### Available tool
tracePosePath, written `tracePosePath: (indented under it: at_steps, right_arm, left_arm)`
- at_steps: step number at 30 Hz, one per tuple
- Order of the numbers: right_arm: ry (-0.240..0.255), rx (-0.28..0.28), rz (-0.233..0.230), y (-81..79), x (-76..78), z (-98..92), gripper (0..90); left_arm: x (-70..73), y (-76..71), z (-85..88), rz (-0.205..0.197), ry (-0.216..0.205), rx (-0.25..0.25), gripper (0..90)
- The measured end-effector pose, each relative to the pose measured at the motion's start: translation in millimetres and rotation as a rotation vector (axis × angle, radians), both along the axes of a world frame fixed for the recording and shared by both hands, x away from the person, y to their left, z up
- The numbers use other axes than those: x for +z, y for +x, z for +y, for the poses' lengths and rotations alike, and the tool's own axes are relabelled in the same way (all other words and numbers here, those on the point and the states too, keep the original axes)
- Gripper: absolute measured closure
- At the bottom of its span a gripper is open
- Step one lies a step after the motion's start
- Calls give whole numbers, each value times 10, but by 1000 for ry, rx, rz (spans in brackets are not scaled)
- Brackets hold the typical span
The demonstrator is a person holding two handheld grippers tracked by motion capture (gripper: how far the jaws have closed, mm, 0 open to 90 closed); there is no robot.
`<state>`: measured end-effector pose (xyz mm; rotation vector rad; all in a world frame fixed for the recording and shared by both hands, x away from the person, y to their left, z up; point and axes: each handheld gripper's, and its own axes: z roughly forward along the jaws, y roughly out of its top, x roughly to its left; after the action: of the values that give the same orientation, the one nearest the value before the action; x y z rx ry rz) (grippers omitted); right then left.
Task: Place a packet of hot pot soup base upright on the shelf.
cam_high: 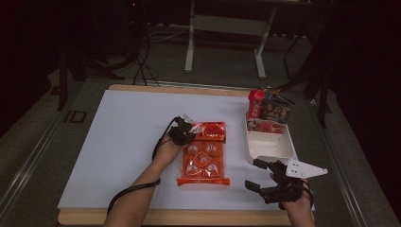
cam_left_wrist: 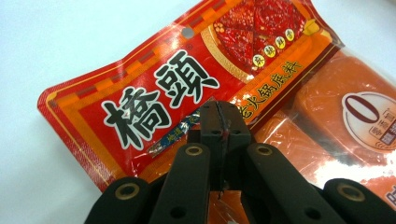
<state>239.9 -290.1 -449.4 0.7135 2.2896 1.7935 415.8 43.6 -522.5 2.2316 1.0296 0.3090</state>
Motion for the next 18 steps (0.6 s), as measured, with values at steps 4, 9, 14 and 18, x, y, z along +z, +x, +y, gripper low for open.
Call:
tracePosePath:
  at_steps: [4,9,14,18]
  right_arm:
    - [0,0,1,1,0,3,165]
    - [0,6,0,-4,4,11,165]
    - [3,5,1,-3,8,6,165]
    - [6,5,3,0,10,10,165]
  left_arm:
    - [-24,17,-31,27,-12,-29,900]
    - [-25,-3,-80,17,14,-48,900]
    - [-38,-94,-129,-13,23,-62,900]
    - [-41,-193,-187,-9,8,-96,900]
